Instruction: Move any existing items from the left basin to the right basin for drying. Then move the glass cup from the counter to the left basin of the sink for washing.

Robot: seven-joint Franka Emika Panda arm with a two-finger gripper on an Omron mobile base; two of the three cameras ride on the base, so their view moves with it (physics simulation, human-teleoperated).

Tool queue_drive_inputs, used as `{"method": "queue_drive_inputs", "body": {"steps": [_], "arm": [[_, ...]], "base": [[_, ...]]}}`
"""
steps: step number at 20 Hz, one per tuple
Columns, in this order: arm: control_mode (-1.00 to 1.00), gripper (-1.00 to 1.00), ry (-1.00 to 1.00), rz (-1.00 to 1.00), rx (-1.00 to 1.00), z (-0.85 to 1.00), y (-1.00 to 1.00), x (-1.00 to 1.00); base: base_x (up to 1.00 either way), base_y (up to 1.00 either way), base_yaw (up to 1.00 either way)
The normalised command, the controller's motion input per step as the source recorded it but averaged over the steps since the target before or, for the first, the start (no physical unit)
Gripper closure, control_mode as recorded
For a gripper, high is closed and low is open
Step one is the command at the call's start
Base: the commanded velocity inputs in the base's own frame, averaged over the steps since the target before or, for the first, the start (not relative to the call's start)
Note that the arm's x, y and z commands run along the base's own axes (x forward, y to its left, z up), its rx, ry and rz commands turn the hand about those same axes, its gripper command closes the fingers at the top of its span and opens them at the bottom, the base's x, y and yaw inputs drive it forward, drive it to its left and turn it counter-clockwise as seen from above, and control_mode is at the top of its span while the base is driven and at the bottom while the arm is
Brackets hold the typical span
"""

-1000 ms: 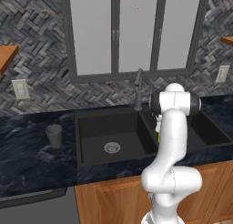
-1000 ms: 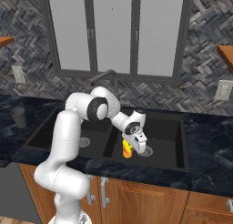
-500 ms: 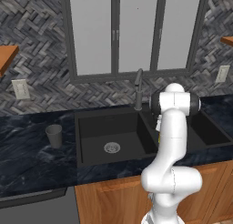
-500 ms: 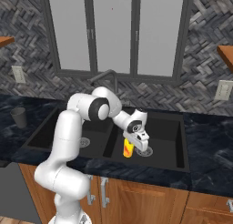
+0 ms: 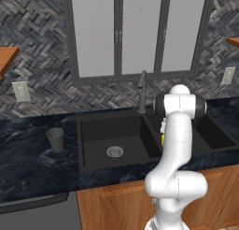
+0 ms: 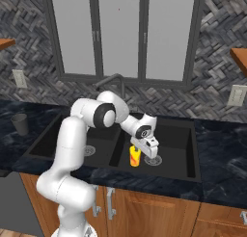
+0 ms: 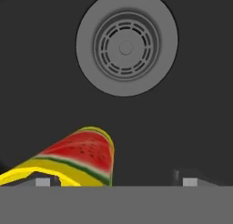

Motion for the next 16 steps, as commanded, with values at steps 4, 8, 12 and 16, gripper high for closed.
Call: {"method": "queue_drive_inputs", "body": {"steps": [4, 8, 12, 16], "arm": [[-1.0, -1.0, 0.0, 0.0, 0.0, 0.21, 0.0, 0.0], [-1.0, -1.0, 0.0, 0.0, 0.0, 0.27, 0.0, 0.0], [-1.0, -1.0, 0.0, 0.0, 0.0, 0.32, 0.0, 0.0], [-1.0, -1.0, 0.0, 0.0, 0.0, 0.38, 0.0, 0.0]], "base": [[0.0, 0.0, 0.0], [0.0, 0.0, 0.0], [0.0, 0.0, 0.0], [0.0, 0.0, 0.0]]}}
